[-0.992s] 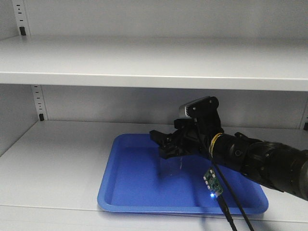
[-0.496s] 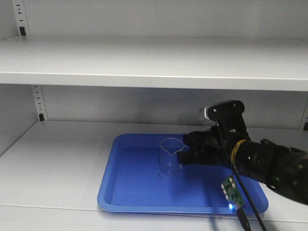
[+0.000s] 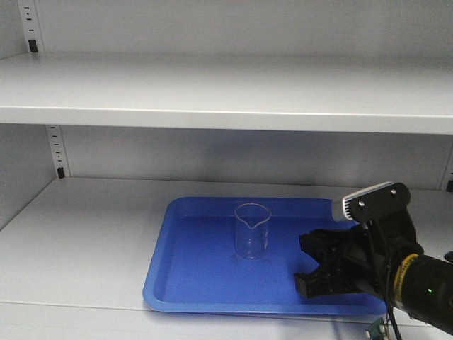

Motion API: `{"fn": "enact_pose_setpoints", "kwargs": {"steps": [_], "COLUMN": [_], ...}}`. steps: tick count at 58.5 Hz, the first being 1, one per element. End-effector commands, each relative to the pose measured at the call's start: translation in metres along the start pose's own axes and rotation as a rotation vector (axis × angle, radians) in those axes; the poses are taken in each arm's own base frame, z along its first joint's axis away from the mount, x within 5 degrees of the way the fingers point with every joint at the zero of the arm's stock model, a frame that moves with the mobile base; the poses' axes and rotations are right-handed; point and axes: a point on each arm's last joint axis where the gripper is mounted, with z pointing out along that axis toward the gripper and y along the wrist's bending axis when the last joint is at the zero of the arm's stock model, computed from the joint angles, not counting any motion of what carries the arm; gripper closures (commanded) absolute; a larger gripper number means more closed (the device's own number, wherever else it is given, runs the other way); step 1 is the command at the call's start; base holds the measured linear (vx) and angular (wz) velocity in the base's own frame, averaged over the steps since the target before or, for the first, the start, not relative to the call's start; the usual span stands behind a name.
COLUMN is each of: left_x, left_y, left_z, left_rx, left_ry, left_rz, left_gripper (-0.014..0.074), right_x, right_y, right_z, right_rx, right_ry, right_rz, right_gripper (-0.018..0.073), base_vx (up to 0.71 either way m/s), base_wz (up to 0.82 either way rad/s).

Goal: Pick beaker and place in left cabinet

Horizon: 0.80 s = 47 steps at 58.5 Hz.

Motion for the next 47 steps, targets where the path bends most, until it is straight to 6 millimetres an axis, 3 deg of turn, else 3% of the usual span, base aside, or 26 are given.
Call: {"fn": "enact_pose_setpoints", "kwargs": {"steps": [1,40,47], "left_x": [-0.011,-0.011,-0.011], "left_y": [-0.001,-0.001,-0.001], "left_z": [-0.002,-0.002,-0.002], "left_rx": [0.013,0.013,0.013], "left_ry": [-0.097,-0.097,-0.097], "left_rz": [-0.006,-0.006,-0.006], "left_gripper": [0.0593,0.0593,0.0593], "right_x": [-0.019,-0.016,-0.011], "right_y": [0.003,0.001,-0.011], "right_z": [-0.011,-0.007,-0.008], "right_rx": [-0.021,-0.015,0.124], "right_ry": [-0.08,-0.071,-0.024], "right_rz": [-0.004,0.033,0.12], "right_gripper": [0.0564,0.0564,0.0564], "base_vx": [0.0,0.0,0.0], "base_wz": [0.0,0.0,0.0]}}
